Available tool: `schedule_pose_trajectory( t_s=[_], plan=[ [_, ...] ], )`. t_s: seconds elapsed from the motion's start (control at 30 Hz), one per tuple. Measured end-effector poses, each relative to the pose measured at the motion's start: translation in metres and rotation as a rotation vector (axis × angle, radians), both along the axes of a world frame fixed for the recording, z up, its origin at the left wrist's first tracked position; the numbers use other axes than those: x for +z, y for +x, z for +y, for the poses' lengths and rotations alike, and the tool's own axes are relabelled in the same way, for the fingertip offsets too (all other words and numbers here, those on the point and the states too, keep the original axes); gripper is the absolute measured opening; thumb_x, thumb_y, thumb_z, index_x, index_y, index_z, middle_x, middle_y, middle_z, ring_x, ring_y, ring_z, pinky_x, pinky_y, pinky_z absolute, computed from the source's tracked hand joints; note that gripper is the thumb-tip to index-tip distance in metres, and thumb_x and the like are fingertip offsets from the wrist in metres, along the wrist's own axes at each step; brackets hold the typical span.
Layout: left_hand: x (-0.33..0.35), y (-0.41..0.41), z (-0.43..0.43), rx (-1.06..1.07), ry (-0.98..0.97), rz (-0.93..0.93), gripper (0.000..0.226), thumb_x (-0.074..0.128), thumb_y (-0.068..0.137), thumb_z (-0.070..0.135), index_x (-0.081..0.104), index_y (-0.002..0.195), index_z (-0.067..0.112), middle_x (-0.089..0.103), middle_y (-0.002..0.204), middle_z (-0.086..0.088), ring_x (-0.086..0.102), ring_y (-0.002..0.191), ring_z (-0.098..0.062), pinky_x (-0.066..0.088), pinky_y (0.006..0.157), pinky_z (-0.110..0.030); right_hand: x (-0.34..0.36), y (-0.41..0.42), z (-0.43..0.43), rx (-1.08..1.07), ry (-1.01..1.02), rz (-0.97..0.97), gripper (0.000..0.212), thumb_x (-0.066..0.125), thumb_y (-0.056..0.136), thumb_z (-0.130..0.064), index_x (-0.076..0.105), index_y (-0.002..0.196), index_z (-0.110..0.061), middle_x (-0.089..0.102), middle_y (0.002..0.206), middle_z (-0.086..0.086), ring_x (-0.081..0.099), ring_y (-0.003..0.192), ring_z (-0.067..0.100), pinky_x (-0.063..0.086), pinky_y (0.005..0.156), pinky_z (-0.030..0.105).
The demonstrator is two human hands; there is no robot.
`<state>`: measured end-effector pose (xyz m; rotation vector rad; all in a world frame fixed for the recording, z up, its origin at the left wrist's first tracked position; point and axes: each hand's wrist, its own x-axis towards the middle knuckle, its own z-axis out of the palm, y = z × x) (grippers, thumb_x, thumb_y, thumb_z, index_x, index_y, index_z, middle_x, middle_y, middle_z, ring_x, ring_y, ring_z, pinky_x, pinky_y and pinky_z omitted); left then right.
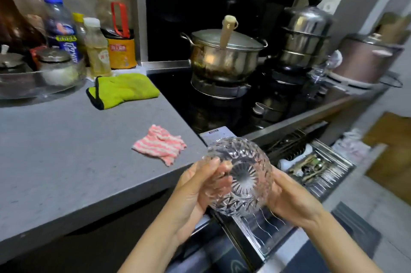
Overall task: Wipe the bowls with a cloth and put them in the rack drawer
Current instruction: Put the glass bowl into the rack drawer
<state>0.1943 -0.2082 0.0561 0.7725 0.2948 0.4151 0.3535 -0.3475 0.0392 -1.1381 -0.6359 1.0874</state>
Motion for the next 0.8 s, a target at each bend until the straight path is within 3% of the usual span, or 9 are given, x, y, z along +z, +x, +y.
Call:
schedule_pose_trajectory(
  t_s=[0.07, 0.17, 0.23, 0.33, 0.37, 0.47, 0.57, 0.7, 0.8],
  plan=[
    [-0.021, 0.021, -0.004, -0.118, 0.053, 0.03, 0.019, 0.071, 0.078, 0.032, 0.074, 0.085, 0.015, 0.074, 0.083, -0.001, 0.07, 0.073, -0.011, 0.056, 0.07, -0.021, -0.008, 0.017, -0.019, -0.081, -0.015, 0.054, 0.069, 0.093, 0.053, -0.04, 0.07, 0.113, -0.016, 0.066, 0.108, 0.014, 0.062, 0.093, 0.027, 0.054, 0.086, 0.043],
    [-0.06, 0.049, -0.015, -0.252, 0.117, 0.171, 0.046, 0.062, 0.075, 0.046, 0.07, 0.111, 0.018, 0.072, 0.11, -0.003, 0.068, 0.099, -0.017, 0.049, 0.093, -0.031, -0.014, 0.039, -0.044, -0.205, -0.051, 0.1, 0.064, 0.098, 0.039, -0.031, 0.076, 0.096, -0.015, 0.067, 0.071, 0.005, 0.064, 0.061, 0.015, 0.057, 0.059, 0.026],
    [-0.084, 0.065, -0.024, -0.236, 0.114, 0.257, 0.051, 0.061, 0.077, 0.045, 0.063, 0.12, 0.018, 0.069, 0.116, -0.003, 0.065, 0.101, -0.019, 0.05, 0.095, -0.032, -0.013, 0.052, -0.056, -0.226, -0.144, 0.033, 0.065, 0.098, 0.037, -0.034, 0.075, 0.095, -0.015, 0.067, 0.067, 0.004, 0.064, 0.057, 0.014, 0.054, 0.056, 0.022],
    [-0.127, 0.088, -0.033, -0.139, 0.333, 0.472, 0.03, 0.053, 0.095, 0.031, 0.054, 0.122, 0.02, 0.059, 0.13, -0.001, 0.059, 0.102, -0.01, 0.046, 0.083, -0.015, -0.024, 0.072, -0.069, -0.221, -0.356, -0.119, 0.081, 0.094, 0.038, -0.047, 0.068, 0.107, -0.014, 0.07, 0.074, 0.007, 0.066, 0.064, 0.013, 0.052, 0.061, 0.019],
    [-0.142, 0.094, -0.035, -0.125, 0.454, 0.539, 0.03, 0.054, 0.096, 0.031, 0.049, 0.125, 0.023, 0.053, 0.137, -0.003, 0.056, 0.109, -0.011, 0.042, 0.086, -0.016, -0.03, 0.078, -0.071, -0.219, -0.423, -0.148, 0.082, 0.093, 0.039, -0.049, 0.068, 0.11, -0.015, 0.07, 0.075, 0.006, 0.066, 0.065, 0.012, 0.051, 0.061, 0.017],
    [-0.184, 0.107, -0.04, -0.177, 0.879, 0.676, 0.069, 0.059, 0.09, 0.045, 0.027, 0.147, 0.023, 0.026, 0.155, 0.001, 0.026, 0.141, -0.017, 0.023, 0.109, -0.023, -0.055, 0.096, -0.072, -0.239, -0.56, -0.129, 0.062, 0.084, 0.061, -0.04, 0.067, 0.115, -0.013, 0.071, 0.081, 0.005, 0.065, 0.068, 0.011, 0.048, 0.068, 0.019],
    [-0.214, 0.116, -0.042, -0.268, 1.19, 0.743, 0.097, 0.058, 0.084, 0.061, 0.002, 0.154, 0.024, -0.005, 0.161, 0.005, -0.007, 0.148, -0.014, 0.001, 0.119, -0.032, -0.081, 0.115, -0.068, -0.21, -0.607, -0.088, 0.044, 0.074, 0.072, -0.03, 0.069, 0.112, -0.012, 0.072, 0.088, 0.004, 0.062, 0.078, 0.015, 0.042, 0.084, 0.029],
    [-0.246, 0.127, -0.043, -0.366, 1.397, 0.824, 0.114, 0.052, 0.076, 0.076, -0.017, 0.151, 0.024, -0.027, 0.156, 0.005, -0.027, 0.143, -0.016, -0.016, 0.116, -0.039, -0.112, 0.136, -0.049, -0.106, -0.707, -0.089, 0.027, 0.057, 0.092, -0.018, 0.067, 0.117, -0.015, 0.065, 0.12, 0.003, 0.058, 0.103, 0.019, 0.046, 0.086, 0.029],
    [-0.262, 0.134, -0.045, -0.398, 1.434, 0.859, 0.124, 0.045, 0.067, 0.087, -0.019, 0.151, 0.02, -0.03, 0.155, 0.004, -0.034, 0.139, -0.017, -0.019, 0.114, -0.04, -0.139, 0.146, -0.033, -0.017, -0.817, -0.084, 0.024, 0.05, 0.096, -0.016, 0.066, 0.115, -0.014, 0.062, 0.121, 0.008, 0.051, 0.1, 0.023, 0.041, 0.078, 0.027]
  ],
)
